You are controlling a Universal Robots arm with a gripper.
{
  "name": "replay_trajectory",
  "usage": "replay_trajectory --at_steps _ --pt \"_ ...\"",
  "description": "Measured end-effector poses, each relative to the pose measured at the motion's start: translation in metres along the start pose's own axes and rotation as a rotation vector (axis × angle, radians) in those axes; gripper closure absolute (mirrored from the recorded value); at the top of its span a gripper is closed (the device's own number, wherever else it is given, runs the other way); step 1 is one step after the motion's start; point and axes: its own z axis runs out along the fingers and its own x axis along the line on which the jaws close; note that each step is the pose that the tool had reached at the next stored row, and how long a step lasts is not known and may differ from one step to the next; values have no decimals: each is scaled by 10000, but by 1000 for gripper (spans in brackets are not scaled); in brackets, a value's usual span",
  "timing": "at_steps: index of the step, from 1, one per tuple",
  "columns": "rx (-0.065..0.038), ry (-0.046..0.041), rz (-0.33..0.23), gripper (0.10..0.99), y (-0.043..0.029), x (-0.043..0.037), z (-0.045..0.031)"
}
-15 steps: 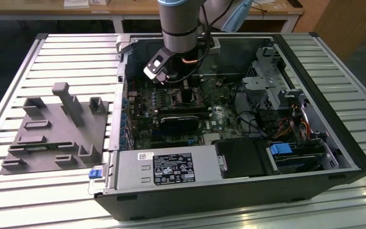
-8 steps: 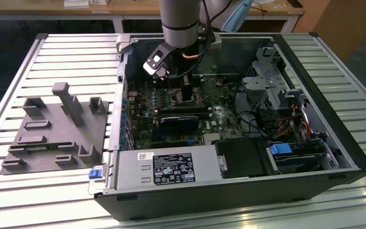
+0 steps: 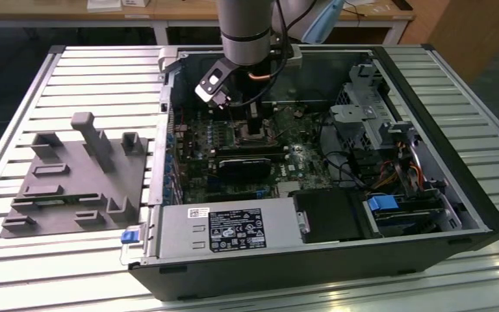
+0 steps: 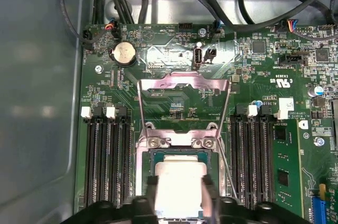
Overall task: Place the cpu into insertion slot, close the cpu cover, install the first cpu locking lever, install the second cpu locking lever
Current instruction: 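Place the cpu into insertion slot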
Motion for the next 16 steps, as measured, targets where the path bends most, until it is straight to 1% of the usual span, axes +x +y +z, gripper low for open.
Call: replay_trajectory --at_steps 1,2,4,5,6,7,8,9,10,11,16 --pt "0 5 0 675 0 0 0" --pt "0 9 1 675 0 0 0" --pt "0 18 1 792 0 0 0" --pt "0 23 3 792 0 0 0" --pt "0 27 3 851 0 0 0" --pt "0 35 4 851 0 0 0" --pt "1 39 5 969 0 0 0" --pt "1 44 5 969 0 0 0" --pt "15 123 16 969 1 0 0" --pt "63 121 16 984 4 0 1" --pt "70 120 20 984 3 0 1"
